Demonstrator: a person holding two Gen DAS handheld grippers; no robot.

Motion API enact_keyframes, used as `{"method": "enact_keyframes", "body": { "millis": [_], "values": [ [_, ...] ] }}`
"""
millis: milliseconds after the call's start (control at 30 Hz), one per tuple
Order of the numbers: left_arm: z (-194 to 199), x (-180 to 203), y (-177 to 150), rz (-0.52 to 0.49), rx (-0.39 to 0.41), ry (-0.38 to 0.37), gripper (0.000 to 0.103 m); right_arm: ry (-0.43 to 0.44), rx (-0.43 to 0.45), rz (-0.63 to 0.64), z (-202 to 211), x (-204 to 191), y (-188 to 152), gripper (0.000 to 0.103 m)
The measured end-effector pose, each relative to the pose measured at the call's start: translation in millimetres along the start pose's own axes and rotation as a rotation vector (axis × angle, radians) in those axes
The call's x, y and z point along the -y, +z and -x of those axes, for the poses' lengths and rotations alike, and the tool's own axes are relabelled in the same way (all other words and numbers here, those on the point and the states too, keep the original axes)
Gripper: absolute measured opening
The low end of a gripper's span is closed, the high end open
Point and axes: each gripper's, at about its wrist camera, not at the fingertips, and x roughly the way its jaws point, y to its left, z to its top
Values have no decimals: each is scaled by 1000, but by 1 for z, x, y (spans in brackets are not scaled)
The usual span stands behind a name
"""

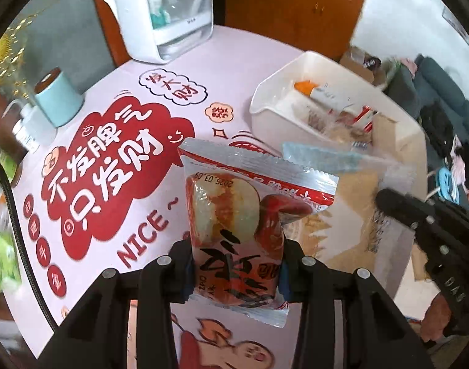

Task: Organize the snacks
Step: 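Lift both packets and carry them over the white tray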

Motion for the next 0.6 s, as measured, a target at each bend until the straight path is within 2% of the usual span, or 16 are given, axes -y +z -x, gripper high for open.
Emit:
{"method": "enact_keyframes", "body": {
  "millis": [167,300,467,600],
  "values": [
    [26,25,8,47,74,-11,39,-63,97,29,44,24,29,1],
    [42,56,36,48,149,-27,39,-95,137,32,56,52,51,1],
    [45,99,83,61,204,-33,39,-105,126,34,40,100,78,1],
    [23,130,121,90,206,8,39,-100,97,36,15,136,103,1]
  ]
}}
